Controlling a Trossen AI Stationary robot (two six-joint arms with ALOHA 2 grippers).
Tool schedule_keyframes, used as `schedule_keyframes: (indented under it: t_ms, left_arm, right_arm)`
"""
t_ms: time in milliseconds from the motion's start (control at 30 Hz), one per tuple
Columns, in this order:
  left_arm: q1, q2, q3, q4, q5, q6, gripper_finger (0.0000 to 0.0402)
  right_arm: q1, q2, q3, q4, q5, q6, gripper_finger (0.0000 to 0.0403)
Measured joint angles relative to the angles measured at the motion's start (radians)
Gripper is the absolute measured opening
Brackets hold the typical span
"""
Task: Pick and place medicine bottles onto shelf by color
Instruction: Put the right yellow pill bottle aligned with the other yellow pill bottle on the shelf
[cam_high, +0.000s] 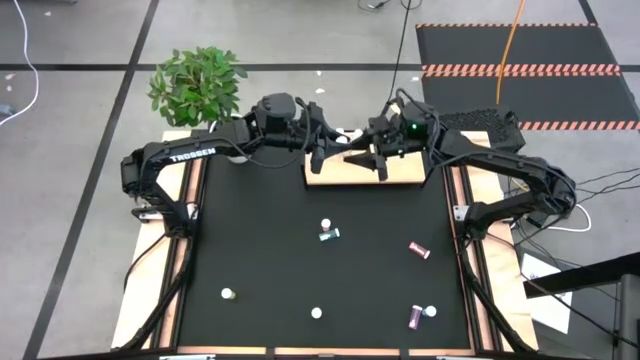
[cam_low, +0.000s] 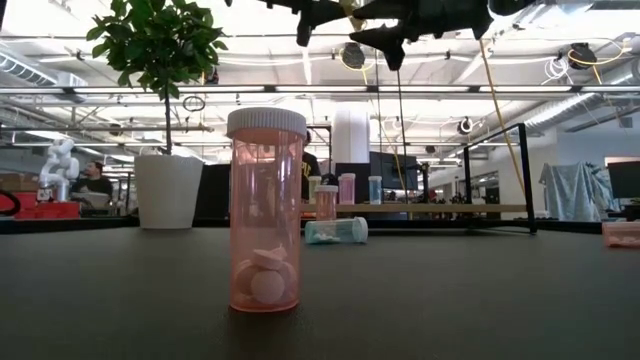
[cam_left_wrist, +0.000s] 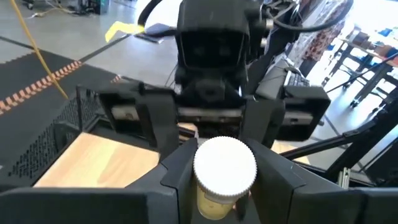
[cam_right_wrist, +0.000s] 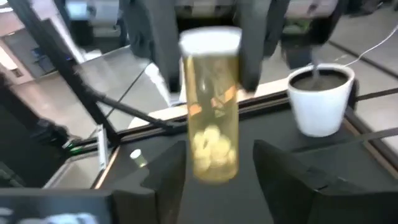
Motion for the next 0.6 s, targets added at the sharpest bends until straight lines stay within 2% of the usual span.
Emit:
schedule_keyframes:
  t_ms: [133,233,333,500,600]
  left_arm:
    - [-0.008,-0.001,0.0,0.001,0.0,-0.023,0.0127]
    - [-0.013,-0.001,0.0,0.001,-0.011,-0.104,0.0129]
    - [-0.016,-0.001,0.0,0.006,-0.023,-0.15,0.0145]
    - [-0.015,-0.015,0.0,0.012,-0.028,-0.167,0.02]
    - [-0.007,-0.038,-0.001,0.011,-0.035,-0.19,0.0243]
  right_arm:
    - [0.017,0.0,-0.009,0.019,-0.029,0.03,0.0143]
    - [0.026,0.0,-0.01,0.037,-0.028,0.056,0.0112]
    - [0.03,0.0,-0.011,0.073,-0.026,0.08,0.0094]
    - [0.031,0.0,-0.012,0.149,0.002,0.096,0.0102]
    - [0.031,0.0,-0.041,0.28,0.026,0.11,0.0113]
